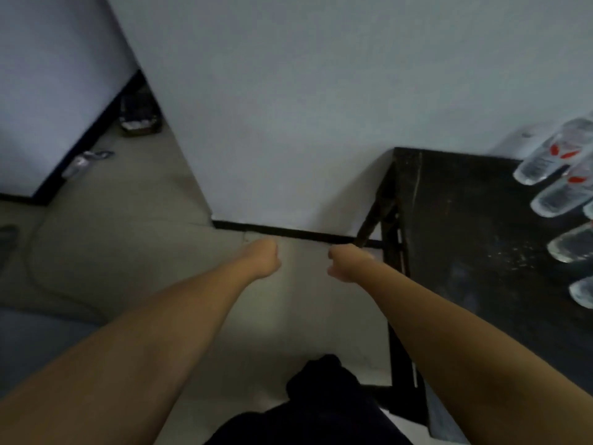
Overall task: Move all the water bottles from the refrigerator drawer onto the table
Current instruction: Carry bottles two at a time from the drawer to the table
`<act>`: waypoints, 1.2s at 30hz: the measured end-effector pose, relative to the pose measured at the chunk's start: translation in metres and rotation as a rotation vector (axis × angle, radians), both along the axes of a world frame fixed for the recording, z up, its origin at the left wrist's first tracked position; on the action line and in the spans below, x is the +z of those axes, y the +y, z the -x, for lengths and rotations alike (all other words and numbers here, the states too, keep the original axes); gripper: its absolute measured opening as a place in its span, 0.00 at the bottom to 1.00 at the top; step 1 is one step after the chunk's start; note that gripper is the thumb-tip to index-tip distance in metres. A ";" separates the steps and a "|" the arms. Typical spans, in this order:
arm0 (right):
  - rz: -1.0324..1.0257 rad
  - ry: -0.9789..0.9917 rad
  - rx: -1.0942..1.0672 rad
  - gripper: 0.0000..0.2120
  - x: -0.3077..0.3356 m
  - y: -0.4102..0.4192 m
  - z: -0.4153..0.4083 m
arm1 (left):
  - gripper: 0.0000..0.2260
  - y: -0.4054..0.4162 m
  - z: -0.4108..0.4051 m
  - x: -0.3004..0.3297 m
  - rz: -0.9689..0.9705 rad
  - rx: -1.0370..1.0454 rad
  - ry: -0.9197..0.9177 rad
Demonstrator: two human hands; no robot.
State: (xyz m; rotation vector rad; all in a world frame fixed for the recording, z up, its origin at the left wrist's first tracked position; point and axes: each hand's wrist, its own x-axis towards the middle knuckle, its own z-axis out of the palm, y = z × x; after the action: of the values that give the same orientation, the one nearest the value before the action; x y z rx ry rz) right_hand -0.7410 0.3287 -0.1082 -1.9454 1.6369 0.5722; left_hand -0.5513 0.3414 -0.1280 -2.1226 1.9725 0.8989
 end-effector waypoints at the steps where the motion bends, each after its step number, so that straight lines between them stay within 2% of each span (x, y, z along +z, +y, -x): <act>1: 0.008 -0.003 0.035 0.21 -0.002 0.009 -0.017 | 0.13 0.017 -0.018 -0.001 -0.003 0.035 -0.001; 9: 0.004 0.019 0.419 0.17 -0.015 0.087 -0.150 | 0.12 0.156 -0.140 -0.009 -0.046 0.328 -0.039; 19: 0.002 0.020 0.901 0.19 -0.019 0.163 -0.289 | 0.14 0.296 -0.212 0.004 -0.029 0.748 -0.011; 26: -0.015 0.069 1.321 0.18 -0.018 0.219 -0.365 | 0.11 0.387 -0.223 0.004 -0.054 1.210 0.027; 32: -0.028 0.092 1.697 0.17 -0.021 0.275 -0.404 | 0.14 0.439 -0.192 -0.004 -0.045 1.633 0.056; 36: -0.023 0.085 1.901 0.18 -0.028 0.314 -0.408 | 0.14 0.464 -0.159 -0.007 -0.055 1.789 0.062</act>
State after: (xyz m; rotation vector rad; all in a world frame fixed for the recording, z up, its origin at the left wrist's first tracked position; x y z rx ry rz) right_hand -0.3335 0.6430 -0.1358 -2.8901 -0.7268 1.1893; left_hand -0.3919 0.8054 -0.1348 -3.3716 -0.5220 0.9437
